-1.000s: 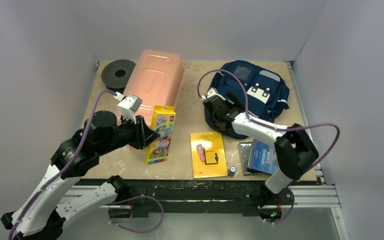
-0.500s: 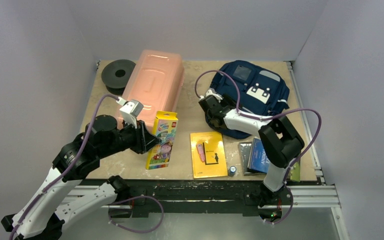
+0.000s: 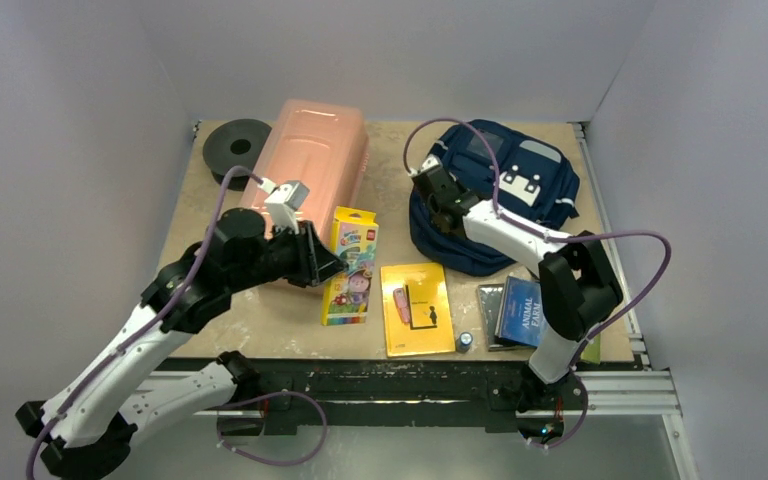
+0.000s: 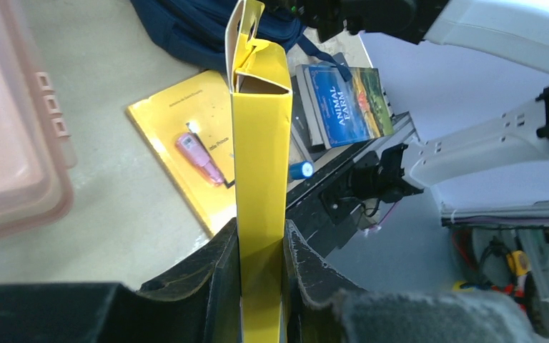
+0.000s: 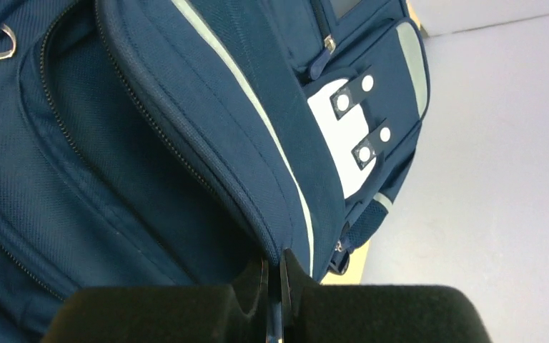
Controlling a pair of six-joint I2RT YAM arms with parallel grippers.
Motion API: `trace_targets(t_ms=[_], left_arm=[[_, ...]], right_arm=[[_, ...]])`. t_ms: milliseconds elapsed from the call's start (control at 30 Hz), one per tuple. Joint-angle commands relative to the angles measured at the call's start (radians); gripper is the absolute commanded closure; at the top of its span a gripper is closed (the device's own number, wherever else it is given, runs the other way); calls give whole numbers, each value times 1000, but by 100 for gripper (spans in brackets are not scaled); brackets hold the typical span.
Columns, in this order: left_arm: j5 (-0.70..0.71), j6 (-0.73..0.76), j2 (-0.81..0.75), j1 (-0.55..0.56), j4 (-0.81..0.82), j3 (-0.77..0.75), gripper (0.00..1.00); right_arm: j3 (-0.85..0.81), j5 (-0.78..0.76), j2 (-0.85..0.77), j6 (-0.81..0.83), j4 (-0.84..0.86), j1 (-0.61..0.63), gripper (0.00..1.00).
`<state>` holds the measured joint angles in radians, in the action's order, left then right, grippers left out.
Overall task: Pack the student bag
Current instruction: Place the stationery in the student bag.
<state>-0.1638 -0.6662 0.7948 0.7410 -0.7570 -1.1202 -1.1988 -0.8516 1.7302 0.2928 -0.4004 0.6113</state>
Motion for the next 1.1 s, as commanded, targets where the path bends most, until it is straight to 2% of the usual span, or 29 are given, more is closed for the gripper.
trace_targets(t_ms=[0, 133, 300, 567, 767, 1067], left_arm=[[-30, -162, 125, 1, 182, -26, 100], [-14, -255, 237, 0, 232, -63, 100], [33, -370, 358, 0, 359, -67, 100], [68, -547, 620, 2, 514, -144, 100], [92, -621, 805, 2, 573, -237, 100], [117, -759, 994, -2, 698, -337, 100]], right_arm=[[-186, 193, -36, -130, -183, -52, 100], [-222, 309, -55, -199, -190, -97, 100], [-291, 373, -32, -249, -201, -151, 100], [-402, 522, -4, -256, -224, -196, 100], [-453, 582, -21, -274, -244, -201, 100], [-424, 620, -62, -285, -225, -212, 100]])
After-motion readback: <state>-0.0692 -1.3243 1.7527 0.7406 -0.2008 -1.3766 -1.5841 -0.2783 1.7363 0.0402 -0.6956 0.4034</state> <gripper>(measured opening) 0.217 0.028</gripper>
